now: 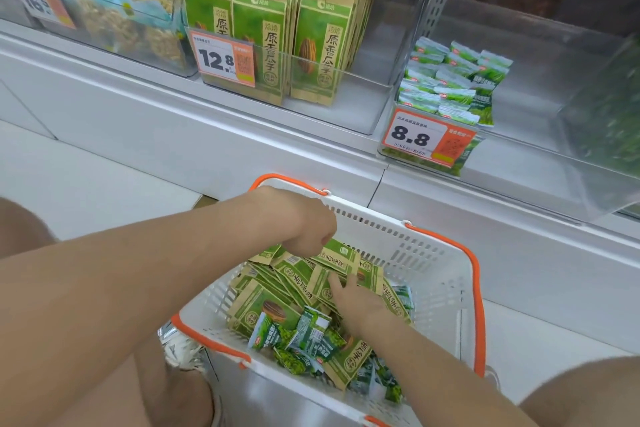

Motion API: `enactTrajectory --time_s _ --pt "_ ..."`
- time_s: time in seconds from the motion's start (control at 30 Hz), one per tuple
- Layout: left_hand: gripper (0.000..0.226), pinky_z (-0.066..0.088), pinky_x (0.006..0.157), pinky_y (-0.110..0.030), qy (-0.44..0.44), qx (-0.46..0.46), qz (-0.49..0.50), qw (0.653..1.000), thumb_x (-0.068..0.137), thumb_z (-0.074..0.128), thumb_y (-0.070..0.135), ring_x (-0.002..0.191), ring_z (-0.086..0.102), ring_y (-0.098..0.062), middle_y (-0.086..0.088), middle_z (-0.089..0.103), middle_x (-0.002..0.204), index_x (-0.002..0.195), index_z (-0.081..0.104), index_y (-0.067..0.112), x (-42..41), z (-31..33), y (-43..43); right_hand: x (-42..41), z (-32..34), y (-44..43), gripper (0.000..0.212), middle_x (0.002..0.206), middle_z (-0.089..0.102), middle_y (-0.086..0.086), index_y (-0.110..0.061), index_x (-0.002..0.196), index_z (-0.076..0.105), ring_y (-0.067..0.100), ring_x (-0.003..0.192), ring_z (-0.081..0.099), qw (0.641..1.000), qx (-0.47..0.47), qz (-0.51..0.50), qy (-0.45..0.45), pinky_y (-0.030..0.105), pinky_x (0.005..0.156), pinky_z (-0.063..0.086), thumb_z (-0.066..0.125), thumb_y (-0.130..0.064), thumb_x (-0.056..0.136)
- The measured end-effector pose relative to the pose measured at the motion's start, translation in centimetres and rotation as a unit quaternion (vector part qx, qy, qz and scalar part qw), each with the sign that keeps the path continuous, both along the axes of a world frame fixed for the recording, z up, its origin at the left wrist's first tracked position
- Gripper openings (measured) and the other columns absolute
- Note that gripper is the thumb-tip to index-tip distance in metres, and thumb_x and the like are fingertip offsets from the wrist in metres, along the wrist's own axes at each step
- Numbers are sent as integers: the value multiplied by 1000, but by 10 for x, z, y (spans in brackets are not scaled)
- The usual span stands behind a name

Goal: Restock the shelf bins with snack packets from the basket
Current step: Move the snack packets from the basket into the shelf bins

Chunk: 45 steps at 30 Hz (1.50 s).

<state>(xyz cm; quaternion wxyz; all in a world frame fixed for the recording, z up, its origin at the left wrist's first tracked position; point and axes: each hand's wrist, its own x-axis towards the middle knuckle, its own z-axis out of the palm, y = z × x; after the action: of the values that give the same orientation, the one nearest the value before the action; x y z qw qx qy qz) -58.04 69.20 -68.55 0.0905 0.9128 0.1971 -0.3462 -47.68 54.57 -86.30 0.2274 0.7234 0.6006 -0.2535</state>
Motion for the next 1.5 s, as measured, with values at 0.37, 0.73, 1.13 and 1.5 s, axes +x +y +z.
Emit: enactTrajectory --time_s 0.37,0.73,1.13,1.5 --pt "32 47 81 -37 7 -9 22 1000 108 47 41 99 60 -28 -2 65 120 123 63 17 -2 36 1 21 52 30 34 75 57 0 -17 125 43 22 68 62 968 173 -115 143 30 52 42 47 -29 93" --pt "69 56 89 -38 -145 -57 187 970 82 88 36 97 66 -17 5 66 114 133 42 27 -38 118 44 -8 241 79 47 92 76 28 3 115 66 34 76 77 593 160 -475 631 27 53 58 37 -32 103" --pt "39 66 81 -40 -438 -302 366 763 108 53 36 98 78 -27 -11 80 106 122 69 3 -54 152 61 10 266 82 45 52 46 8 -21 75 70 10 50 39 718 573 -198 342 35 52 32 57 -55 101" --pt "28 60 86 -40 -538 -30 330 775 109 51 35 100 71 -20 0 73 115 122 69 18 -49 162 90 19 303 116 24 90 71 -12 -20 114 61 6 76 66 588 735 -186 282 33 69 54 71 -33 97"
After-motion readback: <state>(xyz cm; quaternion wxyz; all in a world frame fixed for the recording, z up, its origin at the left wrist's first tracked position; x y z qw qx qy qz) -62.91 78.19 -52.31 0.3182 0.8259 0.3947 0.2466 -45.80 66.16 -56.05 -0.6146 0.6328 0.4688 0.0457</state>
